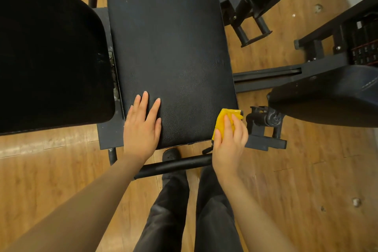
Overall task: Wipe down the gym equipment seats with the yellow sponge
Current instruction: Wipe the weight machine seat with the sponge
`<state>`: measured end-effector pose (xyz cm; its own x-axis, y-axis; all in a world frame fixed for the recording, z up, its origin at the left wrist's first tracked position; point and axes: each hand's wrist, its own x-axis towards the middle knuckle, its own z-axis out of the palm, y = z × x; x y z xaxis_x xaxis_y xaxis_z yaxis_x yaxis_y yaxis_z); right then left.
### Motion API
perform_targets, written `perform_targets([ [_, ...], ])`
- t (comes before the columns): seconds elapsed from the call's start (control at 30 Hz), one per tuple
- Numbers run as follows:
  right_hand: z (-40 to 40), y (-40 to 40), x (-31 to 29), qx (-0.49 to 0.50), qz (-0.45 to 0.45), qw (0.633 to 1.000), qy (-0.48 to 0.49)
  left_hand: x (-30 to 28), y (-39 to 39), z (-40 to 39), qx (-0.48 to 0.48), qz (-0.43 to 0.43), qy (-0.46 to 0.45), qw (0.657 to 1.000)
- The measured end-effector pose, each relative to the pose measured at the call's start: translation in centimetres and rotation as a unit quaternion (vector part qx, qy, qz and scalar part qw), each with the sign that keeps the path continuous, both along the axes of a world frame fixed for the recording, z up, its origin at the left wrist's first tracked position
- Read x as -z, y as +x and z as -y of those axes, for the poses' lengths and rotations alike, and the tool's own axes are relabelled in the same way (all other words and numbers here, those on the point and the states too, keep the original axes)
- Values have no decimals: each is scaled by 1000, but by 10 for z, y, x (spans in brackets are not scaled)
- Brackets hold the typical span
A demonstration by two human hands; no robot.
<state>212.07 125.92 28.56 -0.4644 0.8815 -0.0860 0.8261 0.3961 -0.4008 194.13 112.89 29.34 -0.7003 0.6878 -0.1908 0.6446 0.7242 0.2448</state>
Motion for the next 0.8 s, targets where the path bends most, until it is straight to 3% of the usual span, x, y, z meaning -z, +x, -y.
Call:
perform_targets([
  [0.27,-63,-28,2,-10,-54,998,-33,0,0,0,3,-1,-1,1000],
  [0.43,-12,-23,1,29,-31,999,1,2,1,0,1,-5,-7,1000],
  [0.57,52,-26,-3,-69,20,997,18,2,1,-1,-2,-7,-15,1000],
  [0.67,29,-16,3,-104,31,993,40,2,1,-1,1,-7,-9,1000],
  [0.8,-35,-10,6,81,-6,997,7,3,2,-1,-3,-11,-14,1000],
])
